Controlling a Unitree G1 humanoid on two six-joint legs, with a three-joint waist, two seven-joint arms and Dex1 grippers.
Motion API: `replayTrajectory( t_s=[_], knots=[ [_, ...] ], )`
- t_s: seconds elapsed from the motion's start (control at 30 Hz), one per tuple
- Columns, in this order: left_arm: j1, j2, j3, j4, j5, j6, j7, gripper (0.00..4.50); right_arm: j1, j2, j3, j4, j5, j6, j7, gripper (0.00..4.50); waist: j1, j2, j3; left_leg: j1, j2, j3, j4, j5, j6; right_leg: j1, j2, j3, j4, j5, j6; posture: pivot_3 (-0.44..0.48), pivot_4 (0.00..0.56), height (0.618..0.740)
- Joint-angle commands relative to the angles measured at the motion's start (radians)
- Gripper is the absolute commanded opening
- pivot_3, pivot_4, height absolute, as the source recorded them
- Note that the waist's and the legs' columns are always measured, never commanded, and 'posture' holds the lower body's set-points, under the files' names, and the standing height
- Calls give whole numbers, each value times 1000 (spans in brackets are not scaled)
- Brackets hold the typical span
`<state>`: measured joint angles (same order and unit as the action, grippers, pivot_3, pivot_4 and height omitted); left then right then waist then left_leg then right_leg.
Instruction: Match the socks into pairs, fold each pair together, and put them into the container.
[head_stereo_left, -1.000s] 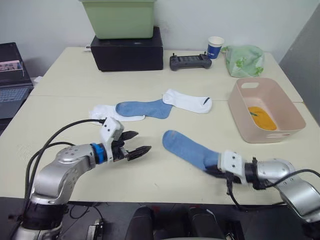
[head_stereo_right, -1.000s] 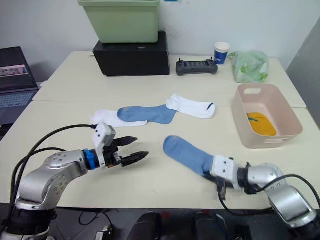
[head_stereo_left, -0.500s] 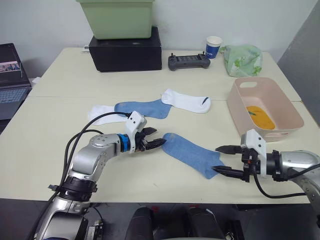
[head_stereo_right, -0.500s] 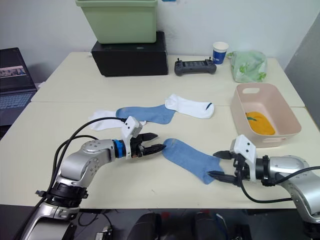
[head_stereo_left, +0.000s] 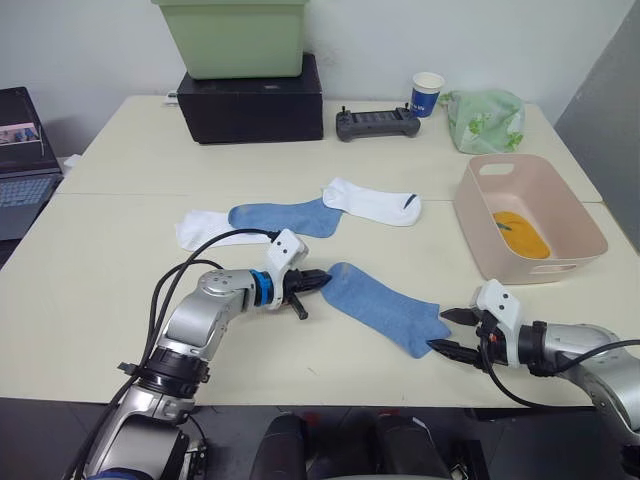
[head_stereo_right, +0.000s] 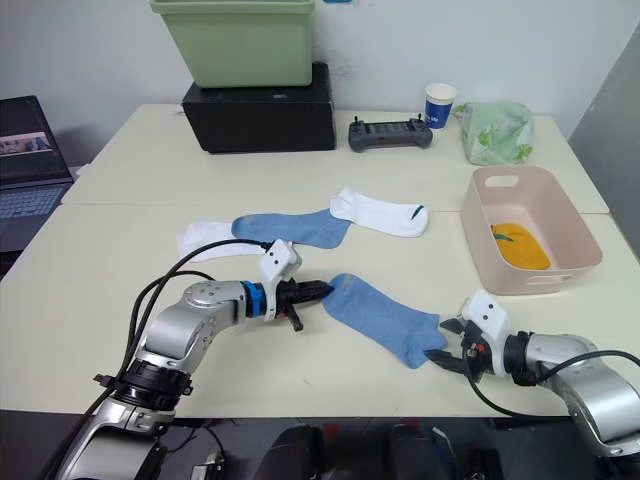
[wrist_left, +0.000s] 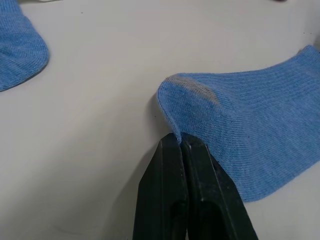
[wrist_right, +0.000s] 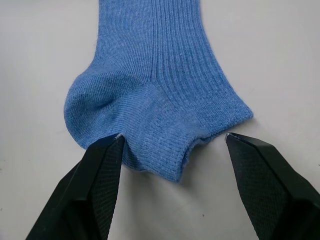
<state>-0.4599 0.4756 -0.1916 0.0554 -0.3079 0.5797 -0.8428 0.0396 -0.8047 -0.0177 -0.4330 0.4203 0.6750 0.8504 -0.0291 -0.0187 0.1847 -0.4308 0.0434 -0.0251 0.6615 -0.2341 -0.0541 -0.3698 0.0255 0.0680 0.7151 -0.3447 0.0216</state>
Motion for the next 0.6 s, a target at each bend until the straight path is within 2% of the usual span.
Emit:
replayTrajectory(
  t_s=[0.03,0.3,0.47,0.6],
  knots=[
    [7,-1,34,-50,-16,4,5,0,9,8,-31,-25,27,11,-7,2863,0,0,0,0,0,0,0,0,0,0,0,0,0,0,0,0,150,740],
    [133,30,137,-225,-72,93,60,0,-41,11,-45,-70,75,73,-28,21,-3,0,0,0,1,0,0,0,0,0,-1,0,0,0,0,0,150,740],
    [262,17,236,-411,-136,148,141,0,-126,-13,-32,-41,114,104,26,21,-3,0,0,0,1,0,0,0,0,0,-2,1,0,0,0,0,150,740],
    [410,-13,315,-543,-179,192,235,0,-217,-37,36,26,116,105,114,21,-4,0,0,0,1,0,0,0,0,0,-3,0,0,0,0,0,150,740]
  ],
)
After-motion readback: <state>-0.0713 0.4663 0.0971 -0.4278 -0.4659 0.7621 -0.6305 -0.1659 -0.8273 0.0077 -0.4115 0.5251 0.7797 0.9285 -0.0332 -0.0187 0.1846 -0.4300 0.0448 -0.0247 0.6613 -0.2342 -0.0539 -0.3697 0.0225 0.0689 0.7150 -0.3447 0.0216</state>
